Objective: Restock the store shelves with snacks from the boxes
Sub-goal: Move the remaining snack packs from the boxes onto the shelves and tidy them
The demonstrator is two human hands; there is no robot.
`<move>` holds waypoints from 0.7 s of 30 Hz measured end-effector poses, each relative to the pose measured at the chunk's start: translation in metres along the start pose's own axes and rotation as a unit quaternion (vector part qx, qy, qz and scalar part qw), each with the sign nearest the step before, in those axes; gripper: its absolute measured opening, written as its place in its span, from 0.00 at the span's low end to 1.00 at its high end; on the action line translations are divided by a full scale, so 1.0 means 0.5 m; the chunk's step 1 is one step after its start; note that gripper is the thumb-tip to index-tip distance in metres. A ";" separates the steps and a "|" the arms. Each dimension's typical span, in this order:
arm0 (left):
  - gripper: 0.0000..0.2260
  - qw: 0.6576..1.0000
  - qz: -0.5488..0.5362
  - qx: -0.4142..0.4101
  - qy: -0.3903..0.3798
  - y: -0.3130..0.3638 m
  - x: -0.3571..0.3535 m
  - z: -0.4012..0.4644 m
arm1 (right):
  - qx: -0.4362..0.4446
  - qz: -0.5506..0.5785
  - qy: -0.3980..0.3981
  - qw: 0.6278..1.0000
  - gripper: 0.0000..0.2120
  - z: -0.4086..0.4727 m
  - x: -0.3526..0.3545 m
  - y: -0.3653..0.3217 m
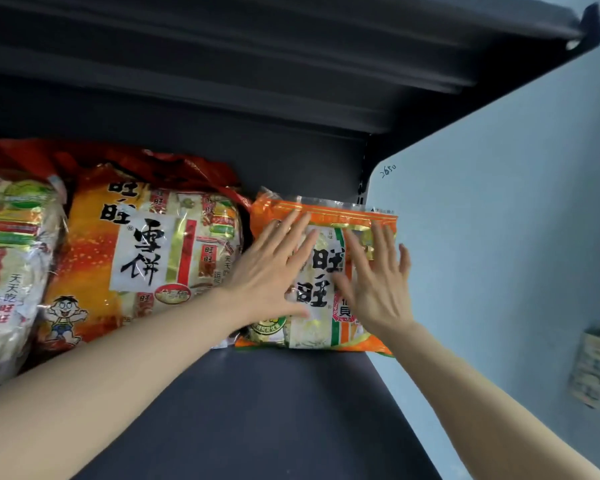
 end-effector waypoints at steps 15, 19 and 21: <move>0.65 0.993 0.069 0.071 -0.060 -0.006 -0.087 -0.002 | 0.049 -0.082 -0.102 0.990 0.43 0.001 -0.100 -0.041; 0.61 0.993 0.092 0.052 -0.043 -0.006 -0.055 -0.033 | 0.043 -0.093 -0.119 0.988 0.40 0.001 -0.082 -0.046; 0.60 0.993 0.084 0.067 -0.037 -0.027 -0.036 -0.060 | 0.032 -0.094 -0.115 0.988 0.39 0.002 -0.061 -0.060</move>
Point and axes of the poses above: each hand's wrist, its own z-axis towards the middle knuckle, its own x-axis out of the back of the hand, y = z × x, the point moved 7 cm from there along z, towards the middle knuckle, and after that the axes turned 11 degrees about z, right-handed, at the moved point
